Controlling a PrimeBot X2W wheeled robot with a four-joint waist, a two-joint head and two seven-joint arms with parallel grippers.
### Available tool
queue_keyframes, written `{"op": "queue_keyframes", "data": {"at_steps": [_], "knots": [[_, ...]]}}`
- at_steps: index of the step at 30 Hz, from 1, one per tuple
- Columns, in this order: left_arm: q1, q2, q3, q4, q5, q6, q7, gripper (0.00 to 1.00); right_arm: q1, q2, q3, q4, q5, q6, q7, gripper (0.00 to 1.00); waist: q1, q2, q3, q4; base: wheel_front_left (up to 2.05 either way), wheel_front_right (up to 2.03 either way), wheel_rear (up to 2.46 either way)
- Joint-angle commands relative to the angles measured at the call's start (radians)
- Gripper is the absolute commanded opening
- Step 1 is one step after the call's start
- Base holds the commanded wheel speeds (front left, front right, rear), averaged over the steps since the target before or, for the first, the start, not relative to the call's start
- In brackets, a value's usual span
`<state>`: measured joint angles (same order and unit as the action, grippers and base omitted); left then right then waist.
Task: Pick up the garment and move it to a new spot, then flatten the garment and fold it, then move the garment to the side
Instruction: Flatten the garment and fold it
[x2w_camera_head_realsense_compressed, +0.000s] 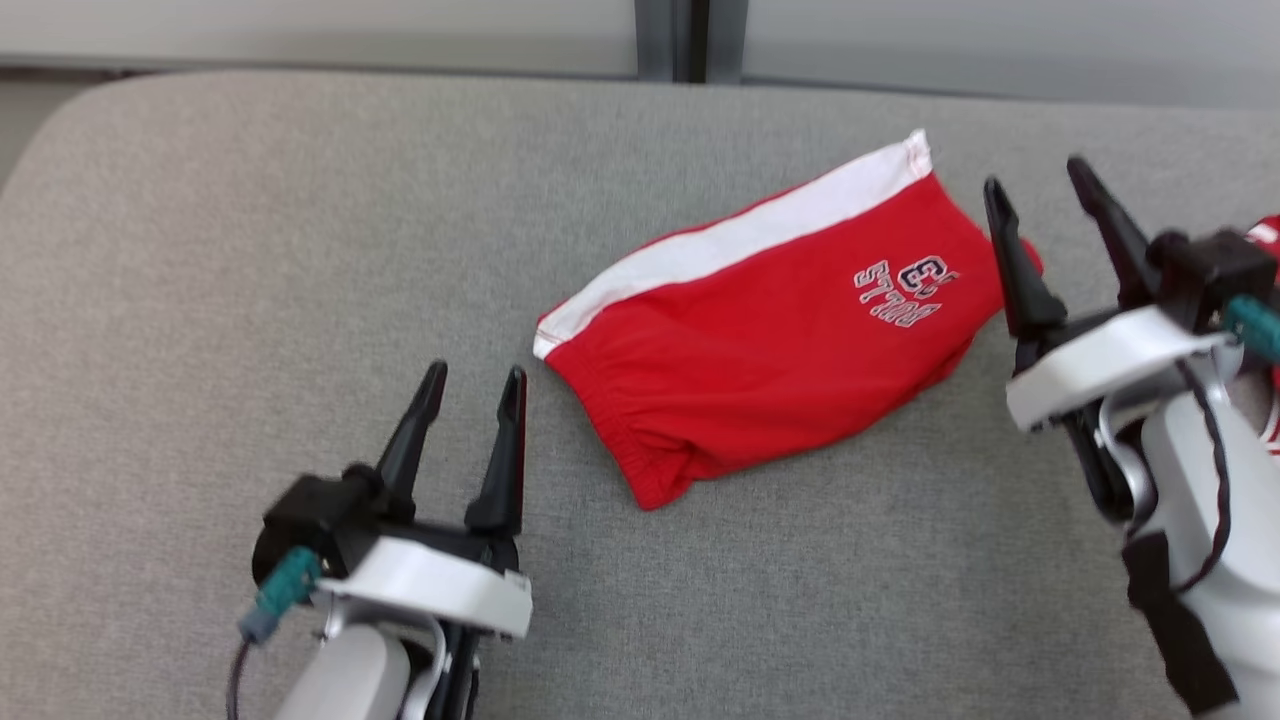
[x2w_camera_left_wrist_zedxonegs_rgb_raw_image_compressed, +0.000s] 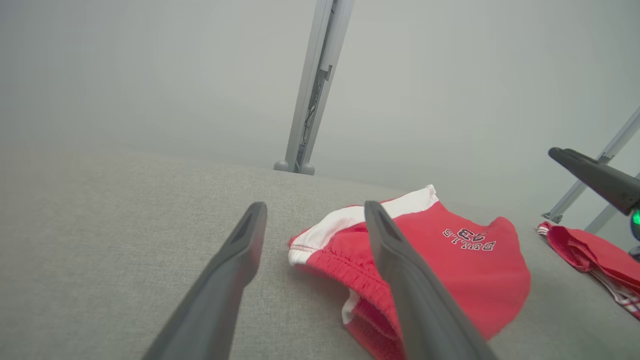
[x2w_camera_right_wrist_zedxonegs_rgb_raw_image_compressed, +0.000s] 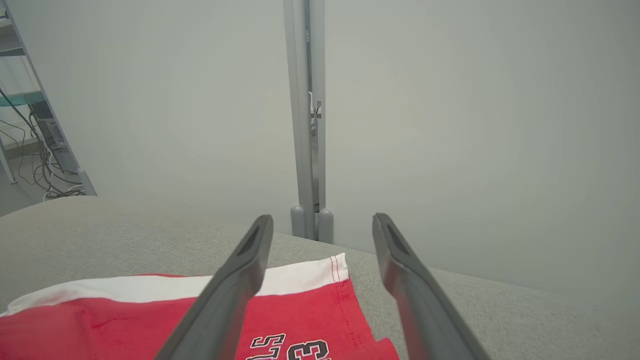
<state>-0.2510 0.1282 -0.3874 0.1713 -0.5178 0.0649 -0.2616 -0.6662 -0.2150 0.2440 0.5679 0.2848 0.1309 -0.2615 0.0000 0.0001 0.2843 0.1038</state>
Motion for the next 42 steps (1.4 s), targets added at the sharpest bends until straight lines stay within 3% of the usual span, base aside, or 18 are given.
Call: {"op": "queue_keyframes", "data": {"at_steps": [1,10,16,19,23,31,38,41,42], "knots": [[0.043,-0.009,0.02,-0.02,0.033,0.015,-0.004,1.0,0.05,0.004,-0.009,-0.024,0.005,0.0,-0.004,1.0,0.0,-0.0001,-0.07,-0.007,0.0,0.0,0.0],[0.171,-0.048,0.048,-0.058,0.182,0.034,-0.004,1.0,0.271,0.009,-0.109,-0.105,0.018,0.0,-0.004,1.0,0.0,-0.0001,-0.176,0.058,0.0,0.0,0.0],[0.235,-0.061,0.06,-0.062,0.21,0.043,-0.005,1.0,0.353,0.028,-0.153,-0.07,0.099,0.0,-0.004,1.0,0.0,-0.0001,-0.195,0.096,0.0,0.0,0.0],[0.253,-0.067,0.056,-0.068,0.215,0.037,-0.005,1.0,0.319,0.02,-0.169,0.028,0.197,-0.001,-0.003,1.0,0.0,-0.0001,-0.173,0.115,0.0,0.0,0.0],[0.244,-0.07,0.049,-0.07,0.219,0.032,-0.005,1.0,0.255,-0.004,-0.194,0.14,0.227,0.0,0.022,1.0,0.0,-0.0001,-0.147,0.132,0.0,0.0,0.0],[0.199,-0.075,0.033,-0.057,0.211,0.013,-0.005,1.0,0.043,-0.043,-0.264,0.425,0.204,0.0,0.069,1.0,0.0,-0.0001,-0.065,0.197,0.0,0.0,0.0],[0.168,-0.075,0.013,-0.061,0.183,0.01,-0.005,1.0,-0.086,-0.07,-0.265,0.63,0.097,0.0,0.086,1.0,0.0,-0.0001,-0.018,0.234,0.0,0.0,0.0],[0.158,-0.075,0.007,-0.059,0.178,0.016,-0.005,1.0,-0.107,-0.052,-0.262,0.675,0.073,0.0,0.099,0.93,0.0,-0.0001,-0.01,0.237,0.0,0.0,0.0],[0.155,-0.076,0.005,-0.058,0.175,0.019,-0.005,1.0,-0.107,-0.043,-0.257,0.686,0.065,0.0,0.11,0.78,0.0,-0.0001,-0.009,0.238,0.0,0.0,0.0]]}}
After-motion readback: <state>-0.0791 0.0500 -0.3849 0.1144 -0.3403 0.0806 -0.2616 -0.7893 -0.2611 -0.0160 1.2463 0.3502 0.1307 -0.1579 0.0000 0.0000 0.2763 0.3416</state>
